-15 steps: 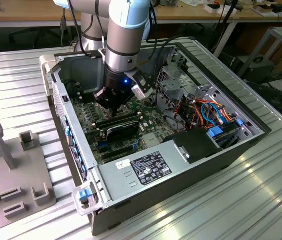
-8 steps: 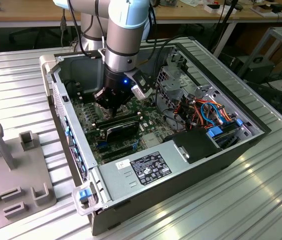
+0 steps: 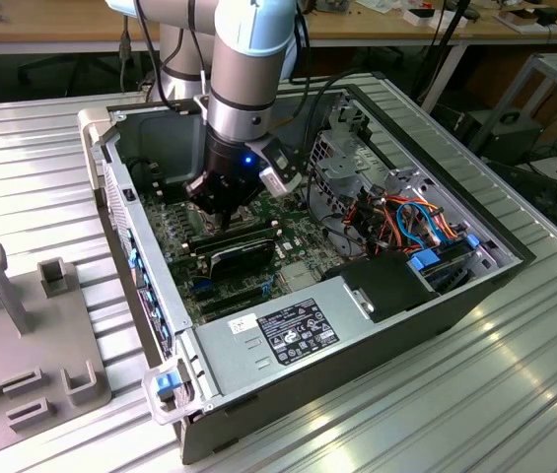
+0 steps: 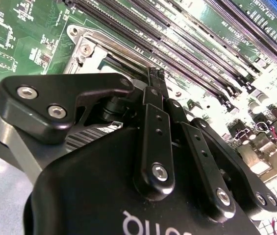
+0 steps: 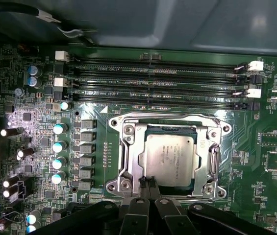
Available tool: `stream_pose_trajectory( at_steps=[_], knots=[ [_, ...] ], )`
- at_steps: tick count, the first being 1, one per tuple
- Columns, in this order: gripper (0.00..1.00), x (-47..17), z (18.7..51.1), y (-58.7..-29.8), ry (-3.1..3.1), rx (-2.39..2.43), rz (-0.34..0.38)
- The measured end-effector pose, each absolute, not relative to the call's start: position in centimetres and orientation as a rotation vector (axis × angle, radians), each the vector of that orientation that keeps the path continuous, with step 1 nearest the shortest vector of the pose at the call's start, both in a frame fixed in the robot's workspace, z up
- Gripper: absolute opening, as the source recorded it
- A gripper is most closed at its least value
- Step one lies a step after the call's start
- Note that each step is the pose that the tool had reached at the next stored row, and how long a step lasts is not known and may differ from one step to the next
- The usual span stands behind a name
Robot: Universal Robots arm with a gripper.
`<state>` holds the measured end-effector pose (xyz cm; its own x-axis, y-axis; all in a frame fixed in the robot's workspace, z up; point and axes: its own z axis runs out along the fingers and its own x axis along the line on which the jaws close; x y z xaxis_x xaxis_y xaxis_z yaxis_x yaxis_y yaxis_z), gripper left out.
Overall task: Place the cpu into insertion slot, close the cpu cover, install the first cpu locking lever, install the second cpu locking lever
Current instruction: 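Install the second cpu locking lever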
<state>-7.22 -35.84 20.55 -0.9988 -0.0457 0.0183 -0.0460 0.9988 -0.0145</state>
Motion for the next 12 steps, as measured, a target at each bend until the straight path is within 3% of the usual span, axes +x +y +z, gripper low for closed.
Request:
stream_pose_trajectory(
  at_steps=[12],
  knots=[
    [0.11, -7.21, 20.90, -35.85, -3.122, 0.072, 0.024]
  ],
)
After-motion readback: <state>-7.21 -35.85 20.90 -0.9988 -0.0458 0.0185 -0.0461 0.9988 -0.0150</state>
